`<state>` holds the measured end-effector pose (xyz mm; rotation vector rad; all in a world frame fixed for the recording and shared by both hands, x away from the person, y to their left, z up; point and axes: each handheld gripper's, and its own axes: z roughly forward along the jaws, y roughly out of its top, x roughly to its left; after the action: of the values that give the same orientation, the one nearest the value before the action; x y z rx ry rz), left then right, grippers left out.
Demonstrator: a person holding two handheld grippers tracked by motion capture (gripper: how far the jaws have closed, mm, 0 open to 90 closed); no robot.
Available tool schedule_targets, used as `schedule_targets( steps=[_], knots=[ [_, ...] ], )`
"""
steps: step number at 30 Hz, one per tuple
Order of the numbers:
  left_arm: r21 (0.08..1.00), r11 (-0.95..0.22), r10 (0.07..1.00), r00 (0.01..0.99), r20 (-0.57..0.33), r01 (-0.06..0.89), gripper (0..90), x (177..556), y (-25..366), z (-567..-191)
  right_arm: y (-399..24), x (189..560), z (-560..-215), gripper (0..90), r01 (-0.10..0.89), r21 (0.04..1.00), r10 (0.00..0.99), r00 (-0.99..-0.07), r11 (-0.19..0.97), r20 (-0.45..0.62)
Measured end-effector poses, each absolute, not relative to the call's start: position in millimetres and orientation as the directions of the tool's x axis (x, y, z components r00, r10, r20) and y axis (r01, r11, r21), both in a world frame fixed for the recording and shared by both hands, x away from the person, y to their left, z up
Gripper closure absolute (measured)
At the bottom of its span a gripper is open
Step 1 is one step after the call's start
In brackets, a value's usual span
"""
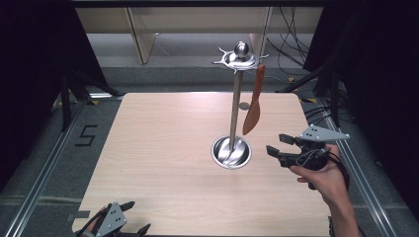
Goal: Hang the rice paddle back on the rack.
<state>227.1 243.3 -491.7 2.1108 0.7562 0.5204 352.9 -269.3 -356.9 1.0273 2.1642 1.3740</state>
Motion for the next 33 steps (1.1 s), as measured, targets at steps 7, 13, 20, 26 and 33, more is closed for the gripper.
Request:
schedule_targets(
  steps=[7,13,20,26,33],
  knots=[
    [0.802,-0.488,0.672,0.735,0.094,0.344,16.3,226.8,243.4,-491.7,-271.8,352.2,-363.2,35.8,0.377,0.882,0.744,-0.666,0.281,0.047],
    [0.802,-0.487,0.673,0.734,0.094,0.344,16.3,226.6,243.4,-491.6,-274.5,352.6,-369.5,35.6,0.368,0.877,0.743,-0.669,0.31,0.018],
    [0.8,-0.494,0.67,0.736,0.102,0.339,16.3,226.7,243.7,-491.5,-272.4,350.4,-379.6,35.0,0.39,0.868,0.746,-0.665,0.306,0.036],
    [0.801,-0.489,0.673,0.734,0.096,0.344,16.3,226.4,243.5,-491.6,-269.4,347.5,-388.0,34.1,0.434,0.846,0.752,-0.656,0.31,0.061],
    [0.802,-0.488,0.673,0.734,0.095,0.344,16.3,226.3,243.4,-491.6,-268.7,346.9,-397.1,33.7,0.436,0.833,0.738,-0.672,0.339,0.051]
  ],
)
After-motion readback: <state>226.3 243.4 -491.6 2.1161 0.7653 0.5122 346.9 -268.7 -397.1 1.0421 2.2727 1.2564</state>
